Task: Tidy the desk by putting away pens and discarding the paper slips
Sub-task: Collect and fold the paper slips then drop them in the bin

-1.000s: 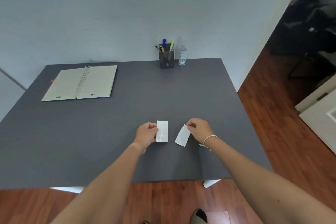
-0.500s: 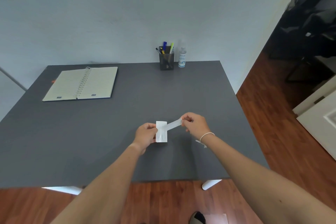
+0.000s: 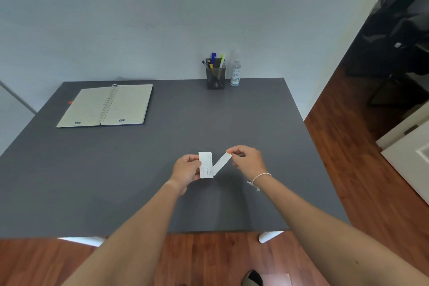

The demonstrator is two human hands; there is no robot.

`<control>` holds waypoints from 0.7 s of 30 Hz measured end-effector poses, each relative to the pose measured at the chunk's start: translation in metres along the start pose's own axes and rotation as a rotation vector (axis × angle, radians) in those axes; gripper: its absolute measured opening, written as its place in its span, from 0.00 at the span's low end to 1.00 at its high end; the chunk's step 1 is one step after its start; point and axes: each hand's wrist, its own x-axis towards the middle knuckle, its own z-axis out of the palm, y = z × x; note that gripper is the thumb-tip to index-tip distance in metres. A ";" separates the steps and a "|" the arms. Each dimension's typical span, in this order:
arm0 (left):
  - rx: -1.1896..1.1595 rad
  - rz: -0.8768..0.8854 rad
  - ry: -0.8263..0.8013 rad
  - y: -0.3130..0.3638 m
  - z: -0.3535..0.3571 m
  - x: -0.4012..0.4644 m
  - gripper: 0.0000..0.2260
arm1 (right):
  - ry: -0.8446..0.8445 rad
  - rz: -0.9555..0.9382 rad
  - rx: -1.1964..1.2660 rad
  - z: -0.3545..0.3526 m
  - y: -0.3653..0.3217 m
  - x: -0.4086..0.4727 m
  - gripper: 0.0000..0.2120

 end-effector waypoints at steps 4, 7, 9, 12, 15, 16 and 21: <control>-0.001 0.005 -0.003 0.000 -0.003 0.003 0.08 | -0.023 0.030 -0.010 0.001 -0.002 0.000 0.13; 0.008 0.007 -0.013 0.000 -0.004 0.003 0.08 | -0.049 0.058 -0.003 0.003 -0.001 -0.002 0.13; 0.008 0.007 -0.020 0.000 -0.003 0.003 0.08 | -0.064 0.080 0.011 0.004 -0.001 -0.003 0.12; 0.018 0.008 -0.031 0.000 -0.003 0.002 0.08 | -0.082 0.076 -0.006 0.005 -0.002 -0.003 0.10; 0.026 0.002 -0.055 0.001 -0.003 0.001 0.08 | -0.096 0.061 -0.049 0.007 -0.001 0.000 0.11; 0.029 -0.002 -0.065 0.001 -0.004 0.000 0.09 | -0.099 0.056 -0.065 0.008 0.000 0.001 0.11; 0.054 -0.018 -0.104 0.003 -0.005 -0.002 0.10 | -0.114 -0.036 -0.180 0.008 -0.003 0.002 0.09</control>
